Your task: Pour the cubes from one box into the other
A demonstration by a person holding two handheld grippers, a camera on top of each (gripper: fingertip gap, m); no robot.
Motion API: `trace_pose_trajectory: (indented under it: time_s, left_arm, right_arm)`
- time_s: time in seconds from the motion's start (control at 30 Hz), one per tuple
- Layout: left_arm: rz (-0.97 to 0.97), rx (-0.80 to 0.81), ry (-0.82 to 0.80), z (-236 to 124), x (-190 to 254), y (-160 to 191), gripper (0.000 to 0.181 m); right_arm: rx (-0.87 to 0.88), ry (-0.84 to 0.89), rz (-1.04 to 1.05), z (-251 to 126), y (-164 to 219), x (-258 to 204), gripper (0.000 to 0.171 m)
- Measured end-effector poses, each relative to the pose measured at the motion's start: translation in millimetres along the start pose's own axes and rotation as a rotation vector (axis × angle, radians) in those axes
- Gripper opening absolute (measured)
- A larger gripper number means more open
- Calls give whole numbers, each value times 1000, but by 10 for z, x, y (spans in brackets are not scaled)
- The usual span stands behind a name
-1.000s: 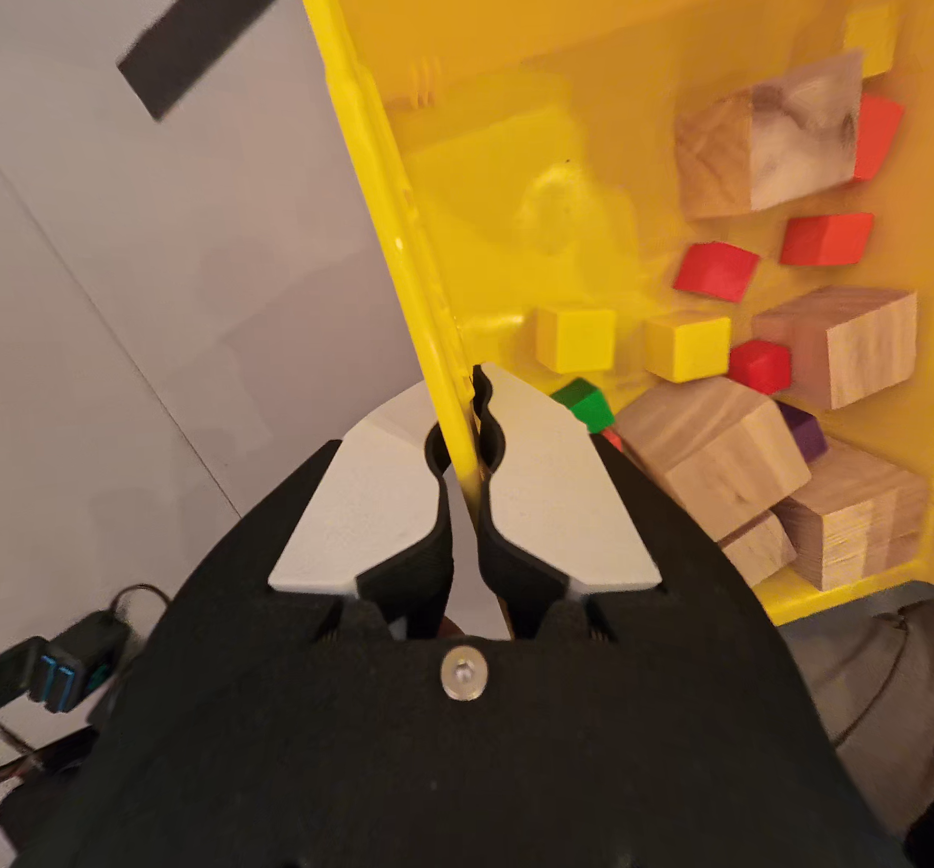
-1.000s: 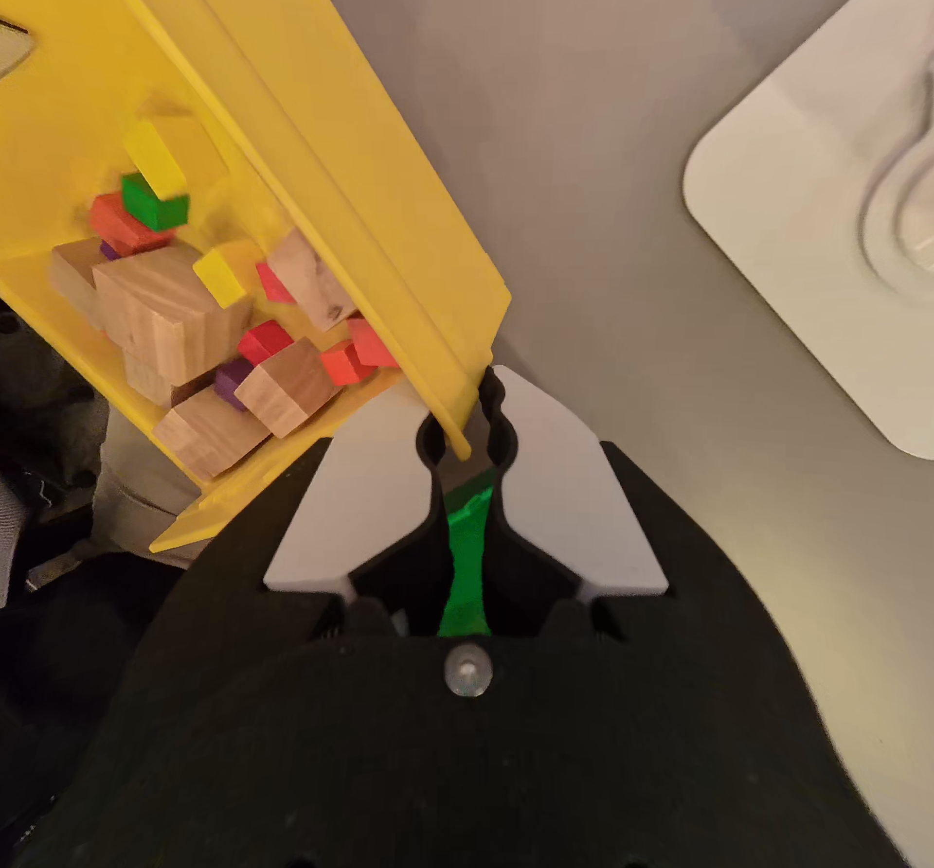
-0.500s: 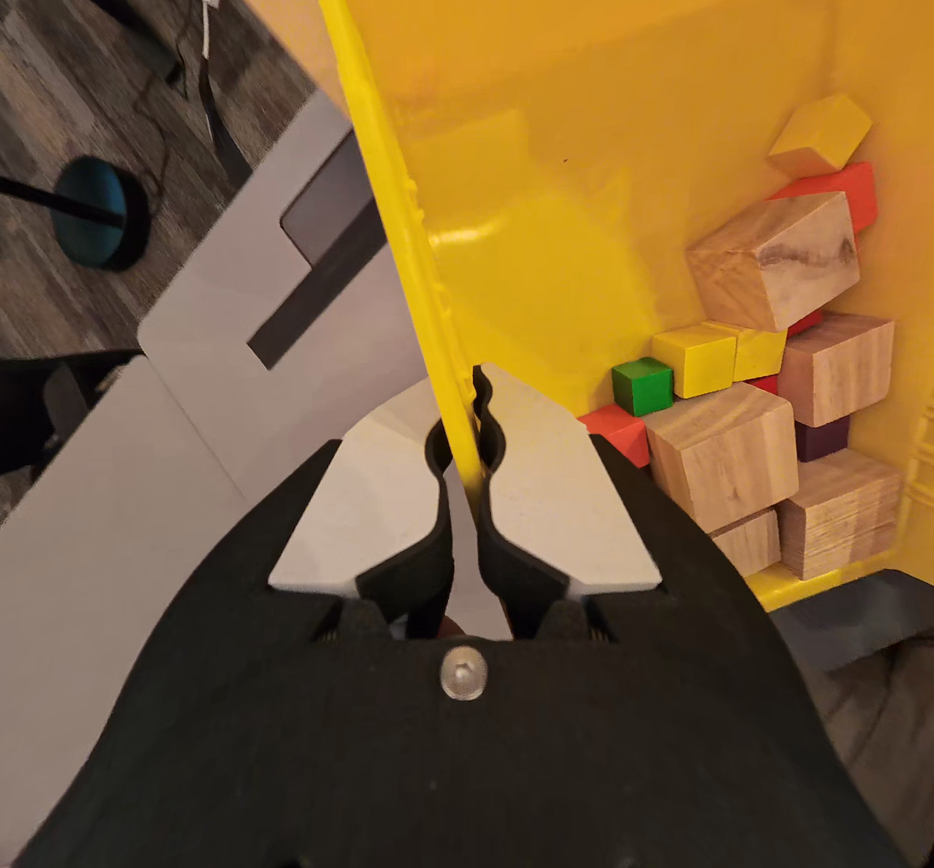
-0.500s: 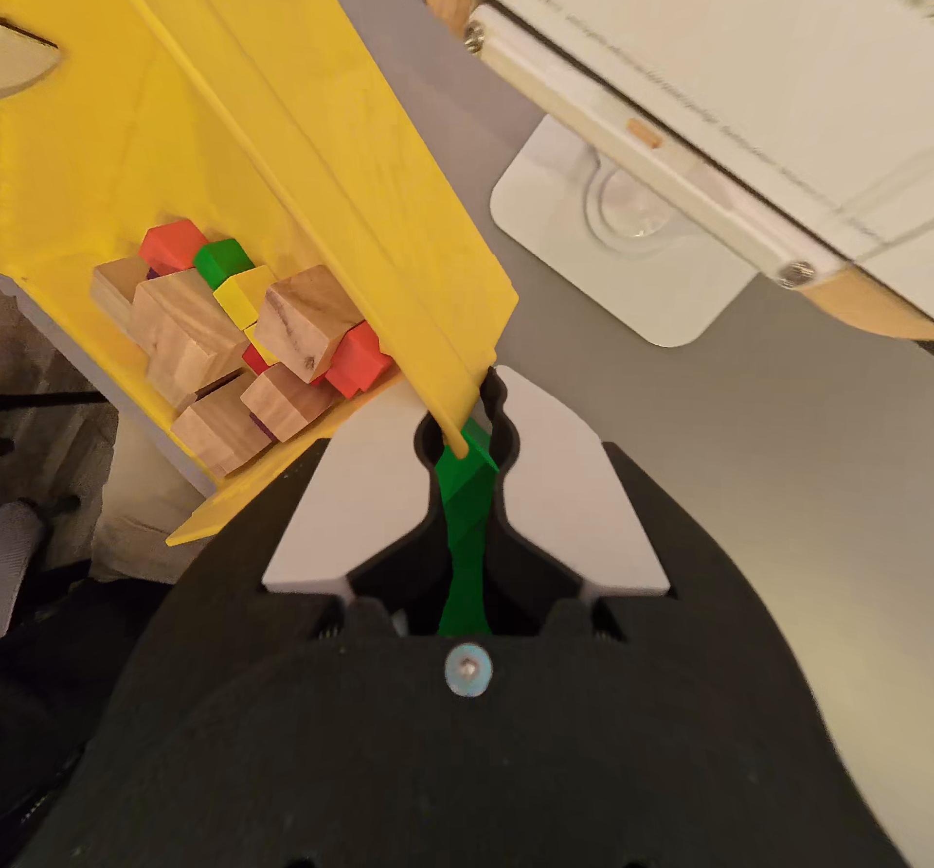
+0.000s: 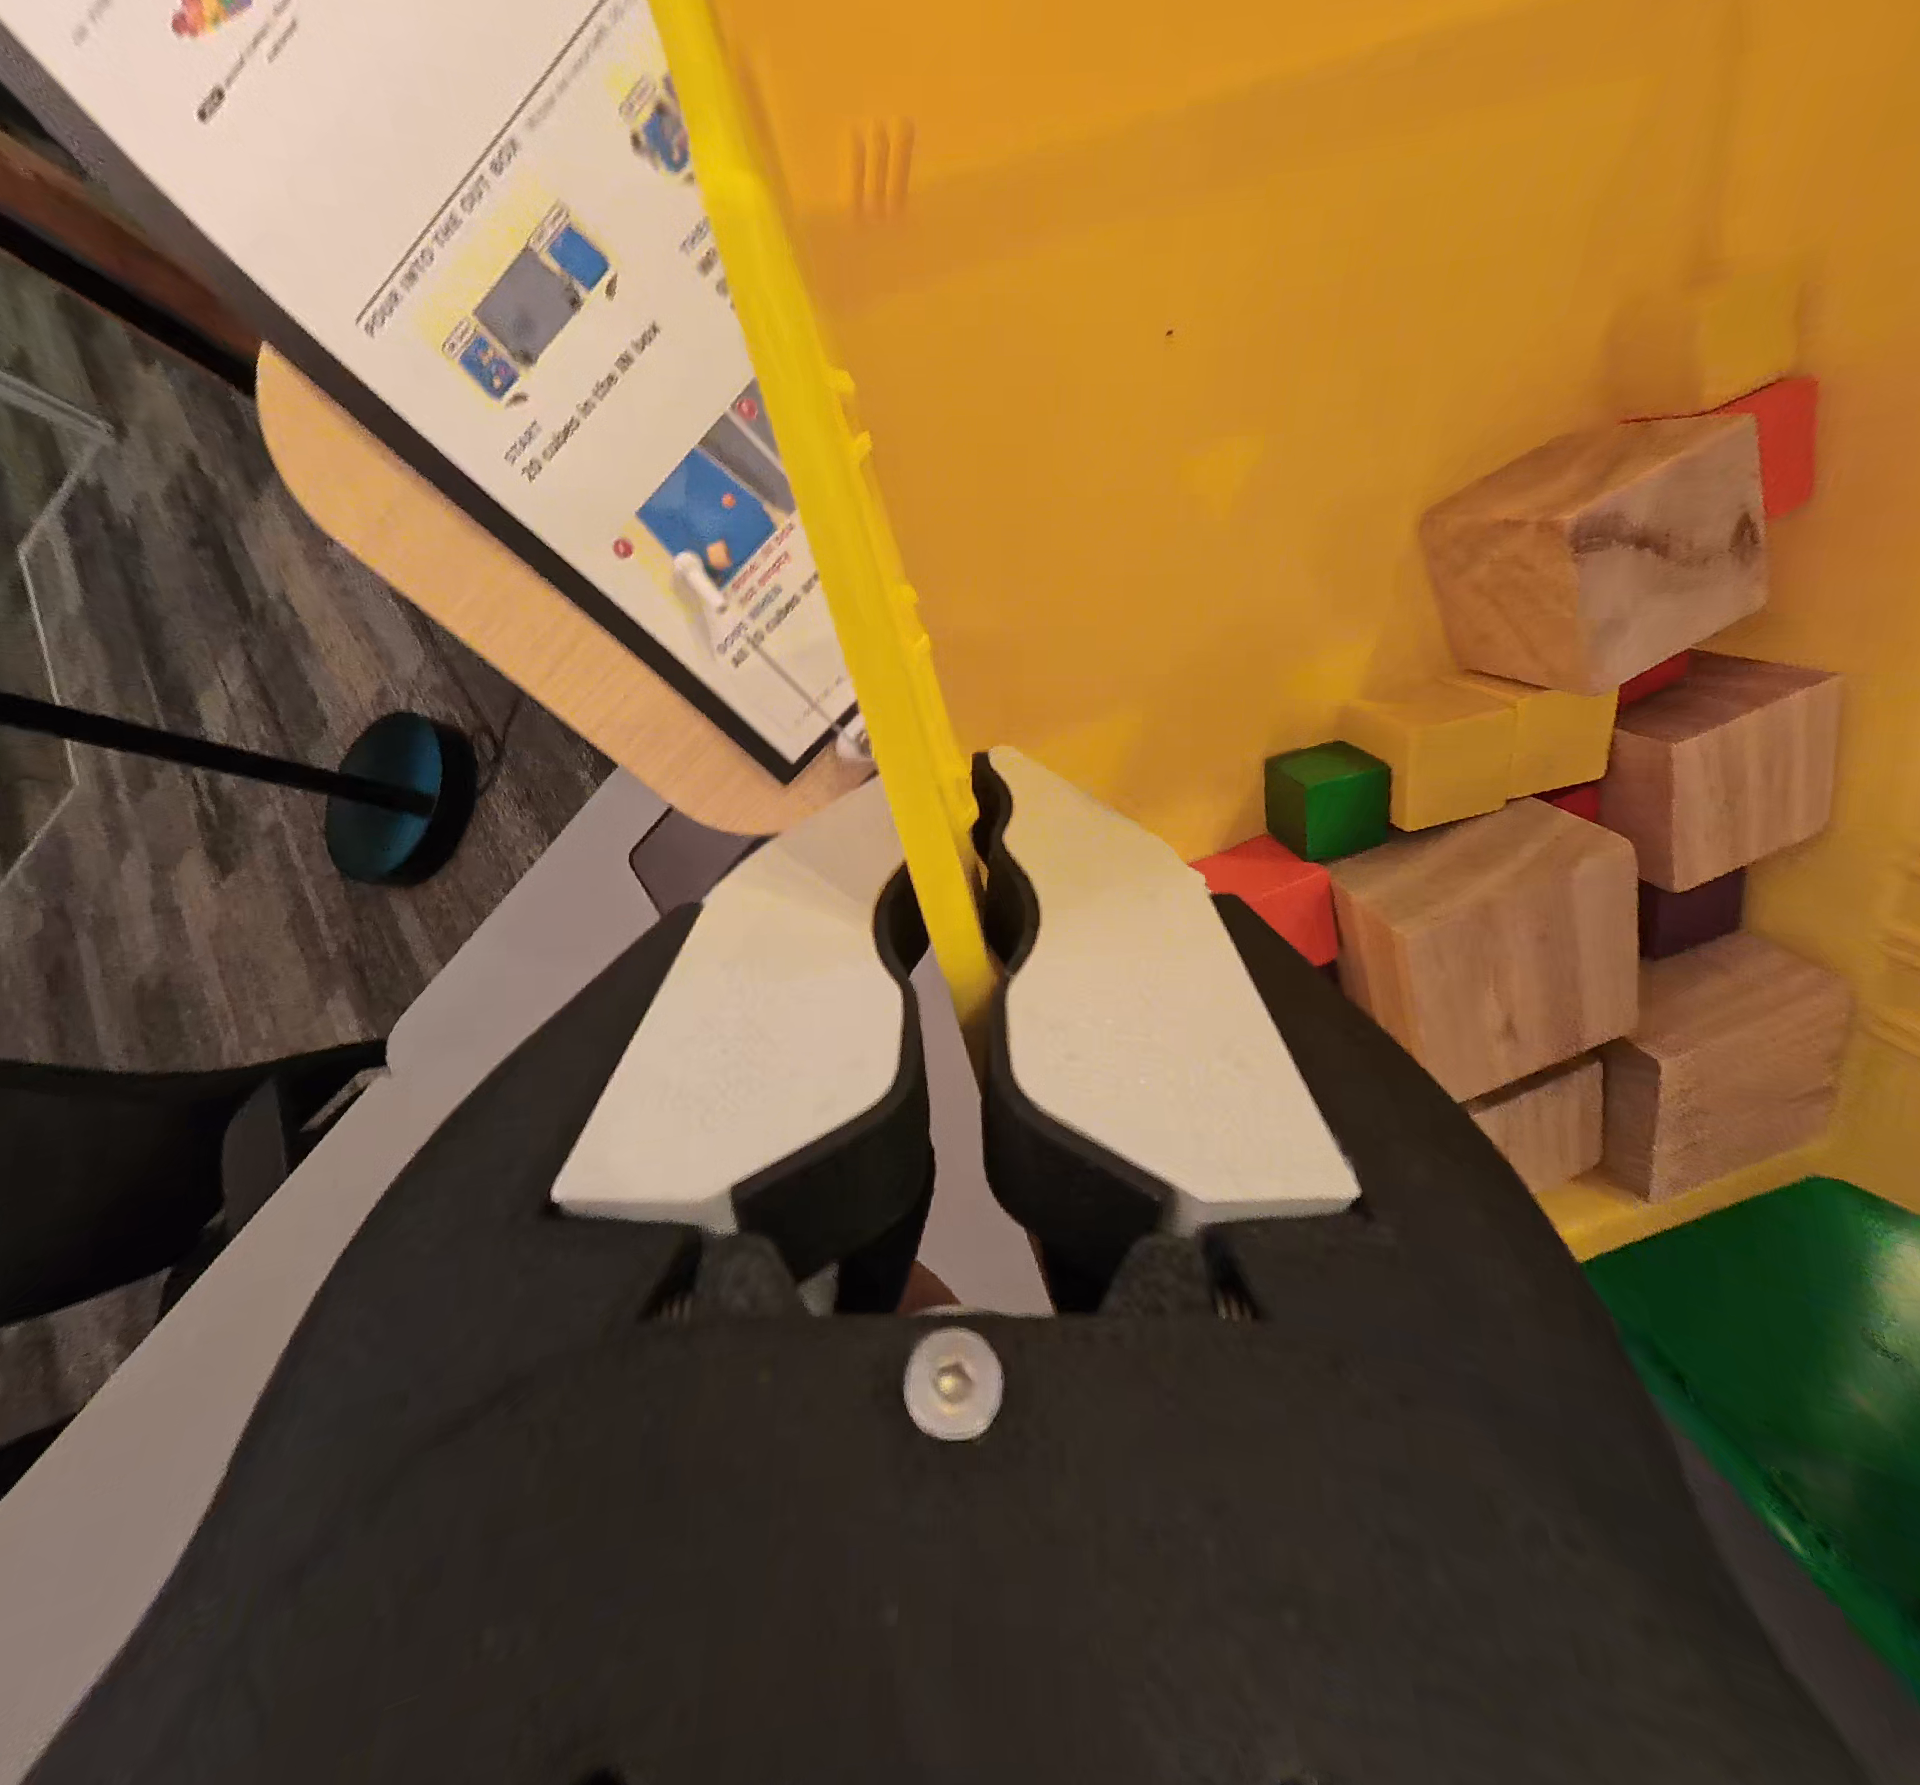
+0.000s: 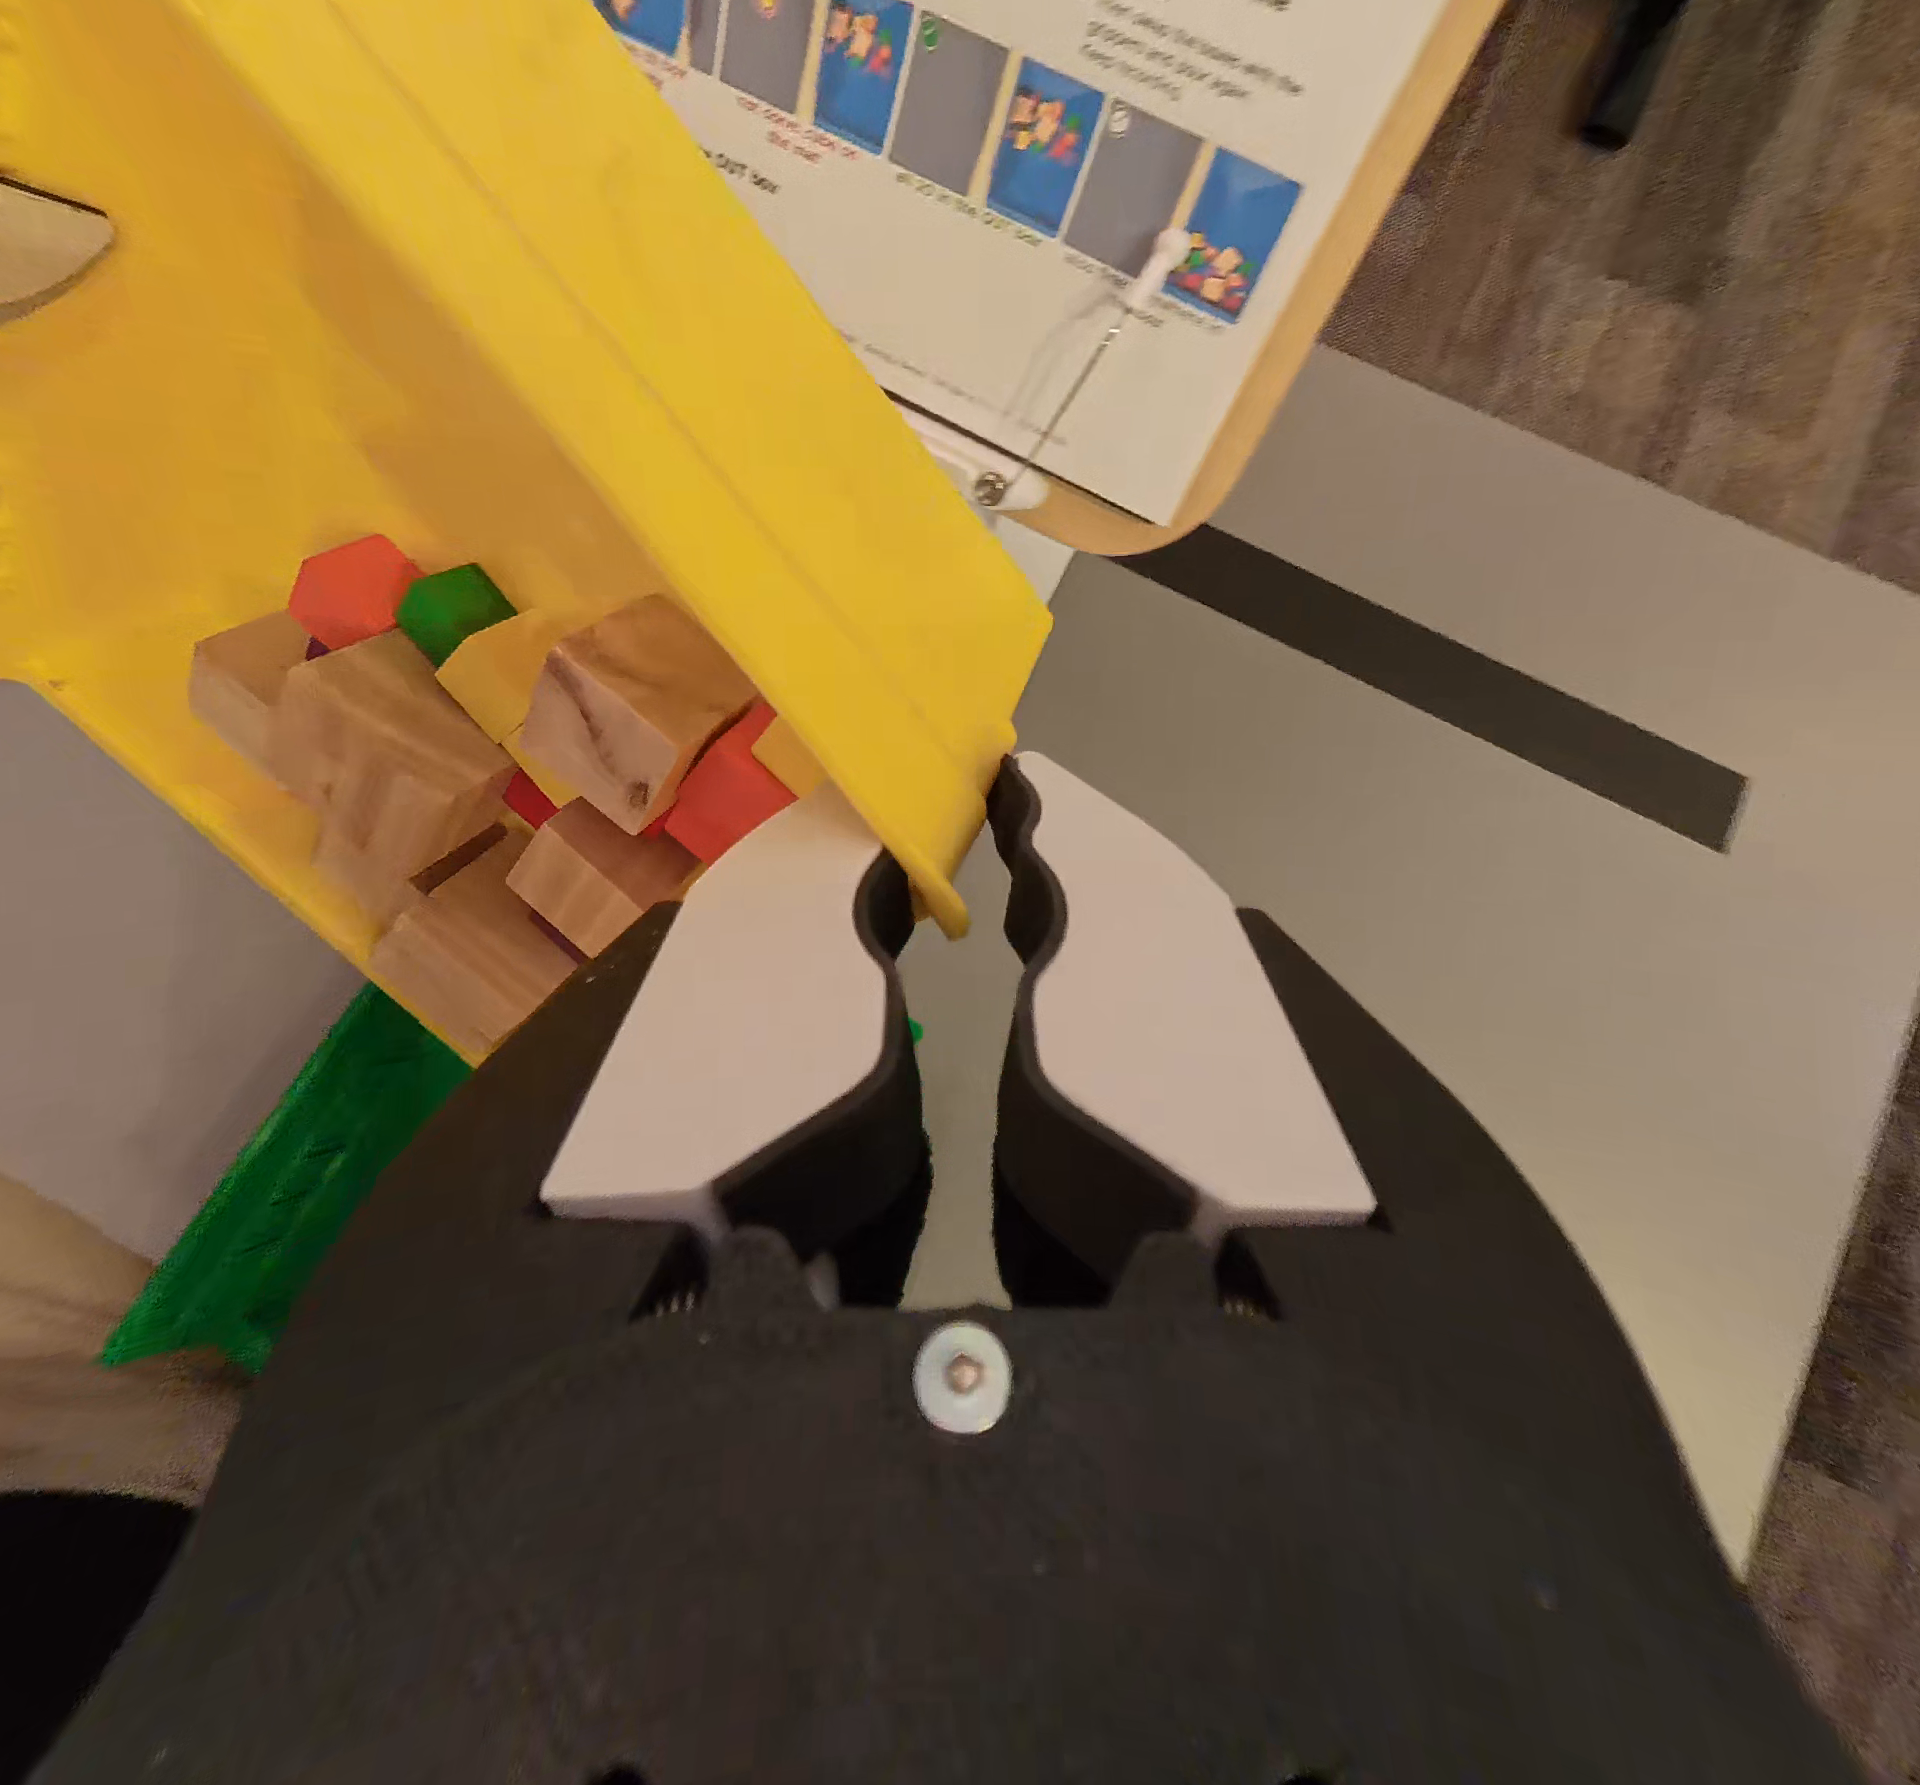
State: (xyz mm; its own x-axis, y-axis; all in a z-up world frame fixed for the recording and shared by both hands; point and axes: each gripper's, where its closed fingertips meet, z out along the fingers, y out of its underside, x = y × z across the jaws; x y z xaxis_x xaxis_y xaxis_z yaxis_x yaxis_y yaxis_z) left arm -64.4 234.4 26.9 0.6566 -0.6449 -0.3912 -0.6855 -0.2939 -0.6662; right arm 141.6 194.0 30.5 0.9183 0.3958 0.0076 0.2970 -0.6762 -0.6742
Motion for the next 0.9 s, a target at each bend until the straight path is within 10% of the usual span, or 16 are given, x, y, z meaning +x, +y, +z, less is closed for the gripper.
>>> trace_pose_trajectory:
  time_s: [0.9]
  left_arm:
    - [15,389,-189,-52,291,-522,3]
  right_arm:
    - [378,208,-33,-495,-45,391,8]
